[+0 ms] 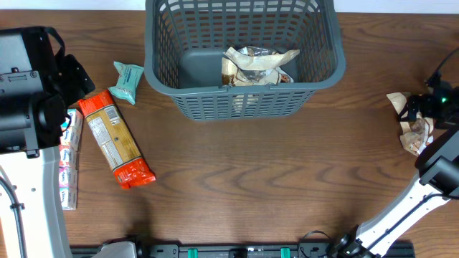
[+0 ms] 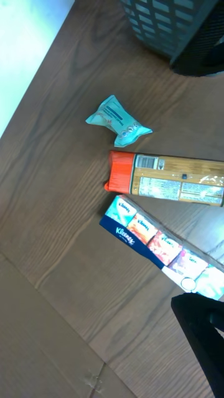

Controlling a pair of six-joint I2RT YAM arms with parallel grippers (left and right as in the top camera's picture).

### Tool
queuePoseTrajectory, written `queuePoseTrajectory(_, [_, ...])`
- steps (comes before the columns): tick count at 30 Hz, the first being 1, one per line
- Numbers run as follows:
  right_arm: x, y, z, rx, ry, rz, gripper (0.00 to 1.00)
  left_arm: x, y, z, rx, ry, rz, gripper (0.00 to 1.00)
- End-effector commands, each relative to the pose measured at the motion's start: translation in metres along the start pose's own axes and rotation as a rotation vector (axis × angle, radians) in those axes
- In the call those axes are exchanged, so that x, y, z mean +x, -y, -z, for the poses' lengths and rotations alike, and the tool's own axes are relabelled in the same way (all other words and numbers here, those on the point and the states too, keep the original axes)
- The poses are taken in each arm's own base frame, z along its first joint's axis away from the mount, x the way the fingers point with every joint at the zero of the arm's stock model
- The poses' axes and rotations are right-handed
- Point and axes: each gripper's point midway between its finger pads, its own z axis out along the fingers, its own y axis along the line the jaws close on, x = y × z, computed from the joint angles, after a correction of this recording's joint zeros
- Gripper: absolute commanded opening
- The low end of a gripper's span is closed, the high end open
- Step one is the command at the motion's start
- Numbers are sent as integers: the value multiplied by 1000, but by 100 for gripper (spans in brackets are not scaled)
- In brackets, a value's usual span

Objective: Pack container
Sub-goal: 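Move the right gripper to the last pouch on the right and grasp it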

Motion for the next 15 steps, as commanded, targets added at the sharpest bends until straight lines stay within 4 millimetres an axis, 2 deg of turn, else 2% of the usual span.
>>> queuePoseTrajectory(1, [7, -3, -17, -23, -19, 42, 99, -2, -3, 1, -9, 9, 12, 100])
queuePoseTrajectory(5, [10, -4, -35, -26, -22, 82, 99, -2, -3, 1, -9, 9, 12, 100])
queuePoseTrajectory(9, [7, -10, -42, -61, 6, 131, 98, -2, -3, 1, -9, 9, 12, 100])
queuePoseTrajectory(12, [-2, -15, -43, -94, 53, 139, 91, -2, -3, 1, -9, 9, 12, 100])
queuePoseTrajectory(15, [-6, -16, -42, -100, 75, 141, 80, -2, -3, 1, -10, 9, 12, 100])
